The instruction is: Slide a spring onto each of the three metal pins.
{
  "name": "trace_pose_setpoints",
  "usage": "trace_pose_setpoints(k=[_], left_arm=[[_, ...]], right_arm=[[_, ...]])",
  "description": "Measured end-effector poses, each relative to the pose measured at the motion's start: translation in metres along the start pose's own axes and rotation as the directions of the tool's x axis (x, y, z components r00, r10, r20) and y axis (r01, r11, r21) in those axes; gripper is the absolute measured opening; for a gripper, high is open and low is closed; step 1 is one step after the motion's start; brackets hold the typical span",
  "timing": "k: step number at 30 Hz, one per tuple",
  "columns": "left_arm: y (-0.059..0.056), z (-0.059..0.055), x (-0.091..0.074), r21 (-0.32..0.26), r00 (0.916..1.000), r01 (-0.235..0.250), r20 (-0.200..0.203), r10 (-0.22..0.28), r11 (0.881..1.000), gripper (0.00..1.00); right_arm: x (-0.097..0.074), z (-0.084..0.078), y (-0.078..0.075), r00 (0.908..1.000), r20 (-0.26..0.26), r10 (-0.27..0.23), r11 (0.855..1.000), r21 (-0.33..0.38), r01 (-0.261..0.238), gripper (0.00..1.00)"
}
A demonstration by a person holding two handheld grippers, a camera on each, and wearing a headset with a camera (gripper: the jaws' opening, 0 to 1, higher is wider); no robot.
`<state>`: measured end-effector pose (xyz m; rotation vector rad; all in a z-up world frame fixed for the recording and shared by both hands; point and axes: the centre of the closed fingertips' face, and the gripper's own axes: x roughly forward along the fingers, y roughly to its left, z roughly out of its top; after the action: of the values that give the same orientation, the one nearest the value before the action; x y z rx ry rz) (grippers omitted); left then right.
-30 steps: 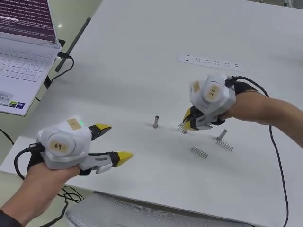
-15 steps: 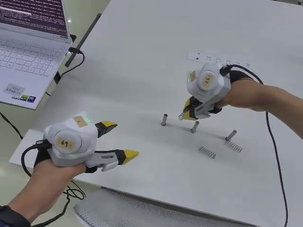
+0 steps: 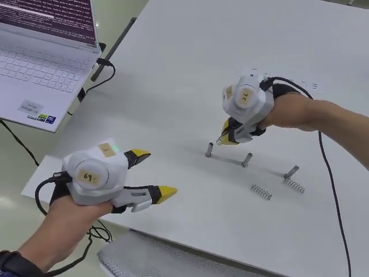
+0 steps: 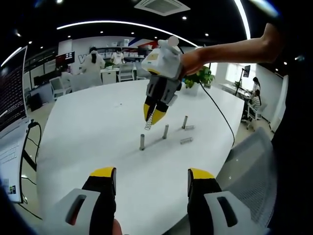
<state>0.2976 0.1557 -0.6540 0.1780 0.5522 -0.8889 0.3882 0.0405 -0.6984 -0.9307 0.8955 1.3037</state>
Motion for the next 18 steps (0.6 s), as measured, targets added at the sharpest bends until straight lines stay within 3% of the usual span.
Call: trace_pose_setpoints(k=[18], left_arm=[[0.007,-0.005,-0.005,-0.027,0.9999,-0.015,-0.001,0.015,1.0,0.54]], right_arm=[[0.014,0.007,-0.005,0.9991,-0.022,0.036,0.999,-0.029,-0.037,0.09]])
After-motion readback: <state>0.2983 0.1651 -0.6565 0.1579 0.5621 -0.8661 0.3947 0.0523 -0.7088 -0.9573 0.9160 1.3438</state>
